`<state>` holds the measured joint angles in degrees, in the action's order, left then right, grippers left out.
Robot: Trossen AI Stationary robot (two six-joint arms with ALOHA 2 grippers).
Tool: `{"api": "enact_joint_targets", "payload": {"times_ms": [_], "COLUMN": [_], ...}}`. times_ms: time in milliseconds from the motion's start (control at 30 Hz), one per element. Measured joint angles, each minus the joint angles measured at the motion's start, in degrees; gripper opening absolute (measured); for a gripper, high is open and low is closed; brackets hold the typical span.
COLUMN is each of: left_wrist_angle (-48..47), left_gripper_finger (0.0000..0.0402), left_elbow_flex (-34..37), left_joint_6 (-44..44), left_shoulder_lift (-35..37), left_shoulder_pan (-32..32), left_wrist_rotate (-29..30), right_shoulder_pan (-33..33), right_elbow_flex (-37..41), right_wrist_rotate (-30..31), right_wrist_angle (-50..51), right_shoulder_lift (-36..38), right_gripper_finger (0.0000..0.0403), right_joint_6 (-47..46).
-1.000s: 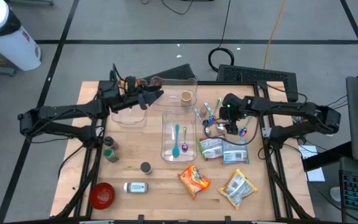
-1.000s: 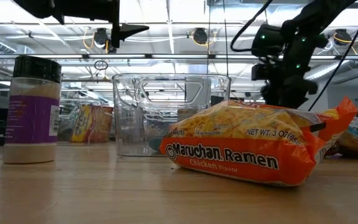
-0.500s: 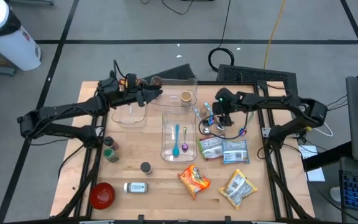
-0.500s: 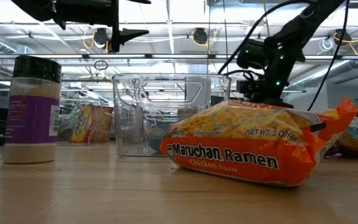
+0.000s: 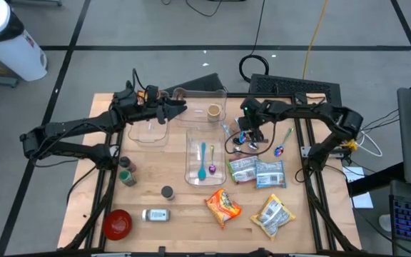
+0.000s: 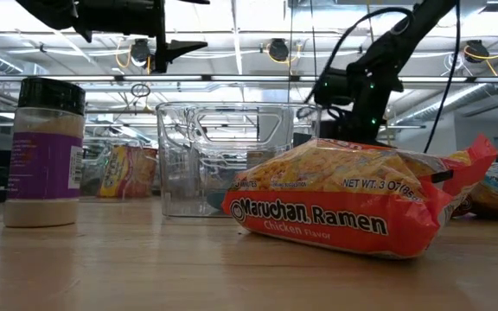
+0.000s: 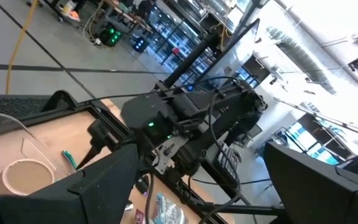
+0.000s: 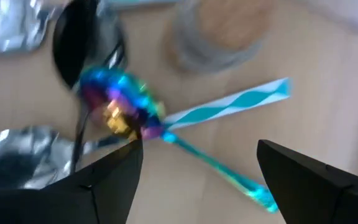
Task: Pick & Place Food Item
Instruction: Put the left purple spoon into the bottom right transparent bin
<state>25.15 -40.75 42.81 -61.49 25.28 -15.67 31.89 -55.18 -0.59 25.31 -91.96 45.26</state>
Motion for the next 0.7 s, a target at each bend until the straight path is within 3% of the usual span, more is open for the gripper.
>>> {"api": "enact_joint_targets", "payload": {"times_ms": [200, 700], "left_wrist_angle": [-0.2, -1.7], "left_gripper_finger": [0.0358, 0.0358], "left_elbow_flex": [0.0, 0.0], "left_joint_6": [0.0, 0.0], "left_shoulder_lift": [0.0, 0.0], "left_shoulder_pan": [0.0, 0.0], "left_wrist_rotate": [-1.0, -1.0], "right_shoulder_pan": [0.4, 0.4], "right_elbow_flex": [0.0, -0.2], "right_wrist_rotate": [0.4, -1.1], "right_wrist_angle": [1.2, 1.6], "right_shoulder_lift": [-2.6, -4.4], "right_gripper_finger": [0.0292, 0.02], "right_joint_6": [0.6, -2.1]}}
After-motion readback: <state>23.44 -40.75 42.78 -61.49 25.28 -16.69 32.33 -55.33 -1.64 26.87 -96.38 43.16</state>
